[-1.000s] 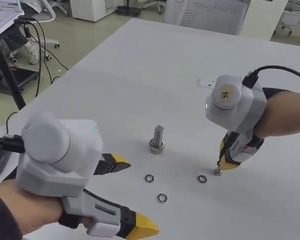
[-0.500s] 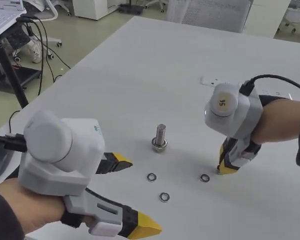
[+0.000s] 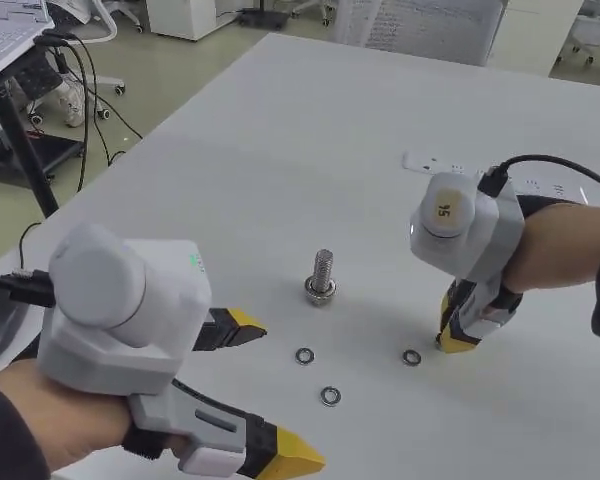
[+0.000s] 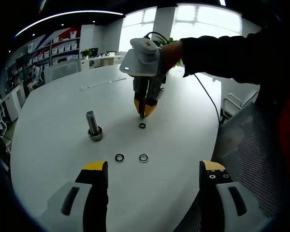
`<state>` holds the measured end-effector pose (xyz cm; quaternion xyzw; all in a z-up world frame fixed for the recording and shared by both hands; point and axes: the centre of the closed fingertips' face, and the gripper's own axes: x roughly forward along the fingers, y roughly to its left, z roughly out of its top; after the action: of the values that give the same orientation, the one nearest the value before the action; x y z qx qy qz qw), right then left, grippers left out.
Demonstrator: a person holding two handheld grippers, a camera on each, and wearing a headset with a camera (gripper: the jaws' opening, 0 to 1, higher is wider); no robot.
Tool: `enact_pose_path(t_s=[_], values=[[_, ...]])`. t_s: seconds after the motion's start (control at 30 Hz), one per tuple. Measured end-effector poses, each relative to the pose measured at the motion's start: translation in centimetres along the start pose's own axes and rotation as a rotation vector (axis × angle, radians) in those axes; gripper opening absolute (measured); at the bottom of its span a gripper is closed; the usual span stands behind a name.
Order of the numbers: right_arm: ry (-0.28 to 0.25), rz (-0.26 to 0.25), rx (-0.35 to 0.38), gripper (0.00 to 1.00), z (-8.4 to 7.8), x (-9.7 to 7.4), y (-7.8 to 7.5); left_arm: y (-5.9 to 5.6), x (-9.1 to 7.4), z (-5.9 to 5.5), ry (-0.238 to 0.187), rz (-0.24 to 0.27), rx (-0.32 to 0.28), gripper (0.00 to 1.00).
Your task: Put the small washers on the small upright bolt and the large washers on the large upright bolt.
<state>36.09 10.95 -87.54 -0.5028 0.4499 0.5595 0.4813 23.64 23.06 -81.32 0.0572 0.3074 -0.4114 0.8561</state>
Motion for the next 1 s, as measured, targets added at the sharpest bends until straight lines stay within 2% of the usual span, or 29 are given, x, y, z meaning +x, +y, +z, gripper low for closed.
enact_pose_path(t_s=[0.57, 1.0], values=[[-0.022, -0.012, 0.025, 0.24, -0.3, -0.4, -0.3, -0.1, 0.0, -0.1, 0.004, -0.001, 0.001, 0.77], [-0.029, -0.026, 0.062, 0.25, -1.7, -1.3, -0.2, -0.1, 0.1, 0.1, 0.005, -0.002, 0.006, 0.77]])
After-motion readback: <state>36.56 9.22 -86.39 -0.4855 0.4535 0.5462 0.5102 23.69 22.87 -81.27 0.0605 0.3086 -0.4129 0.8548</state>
